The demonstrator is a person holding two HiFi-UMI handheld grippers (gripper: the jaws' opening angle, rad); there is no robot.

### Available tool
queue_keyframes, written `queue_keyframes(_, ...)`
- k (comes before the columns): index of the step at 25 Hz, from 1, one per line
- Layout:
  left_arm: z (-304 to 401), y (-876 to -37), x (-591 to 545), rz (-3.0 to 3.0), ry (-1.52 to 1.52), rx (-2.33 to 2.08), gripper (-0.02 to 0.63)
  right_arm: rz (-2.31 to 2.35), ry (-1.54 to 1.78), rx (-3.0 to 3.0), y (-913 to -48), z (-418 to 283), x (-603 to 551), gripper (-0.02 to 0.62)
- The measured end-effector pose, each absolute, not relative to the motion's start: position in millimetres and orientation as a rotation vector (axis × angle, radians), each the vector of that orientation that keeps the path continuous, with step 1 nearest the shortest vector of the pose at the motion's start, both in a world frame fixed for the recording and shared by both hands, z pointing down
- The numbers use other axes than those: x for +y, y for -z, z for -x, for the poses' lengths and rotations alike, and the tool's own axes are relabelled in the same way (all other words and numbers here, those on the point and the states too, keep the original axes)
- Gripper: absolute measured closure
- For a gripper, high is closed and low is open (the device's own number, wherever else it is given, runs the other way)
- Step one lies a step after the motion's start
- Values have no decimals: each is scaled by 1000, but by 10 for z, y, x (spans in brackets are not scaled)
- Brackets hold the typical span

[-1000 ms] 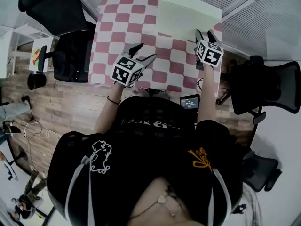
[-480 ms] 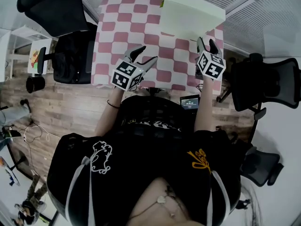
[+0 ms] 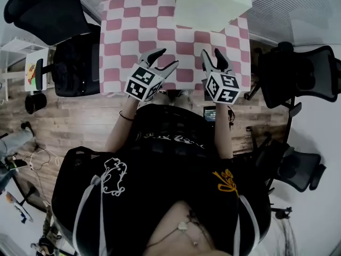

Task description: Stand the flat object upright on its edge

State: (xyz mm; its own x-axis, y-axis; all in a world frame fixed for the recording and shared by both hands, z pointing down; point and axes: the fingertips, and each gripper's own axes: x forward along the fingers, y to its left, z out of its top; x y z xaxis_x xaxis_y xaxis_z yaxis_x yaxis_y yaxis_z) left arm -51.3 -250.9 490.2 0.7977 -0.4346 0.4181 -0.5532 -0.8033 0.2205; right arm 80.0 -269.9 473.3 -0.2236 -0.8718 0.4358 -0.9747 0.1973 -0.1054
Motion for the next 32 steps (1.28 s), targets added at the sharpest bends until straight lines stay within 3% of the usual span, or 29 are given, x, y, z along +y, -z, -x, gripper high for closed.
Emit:
queue_keyframes(9,552,-4952,-2370,-2651,-516,-761,350,-1662,-544,-2198,-4843,-551,-2434,419)
queue_keyframes(22,280,-4773,-1932,-2643,-467,-865,351,-1575,-502,-2326,-4617,-590,-1738,540)
queue_keyframes(32,-189,-4704,-971,-2681,-522,-866,395,-1524,-475,-2414,-4558,-878,-946,554)
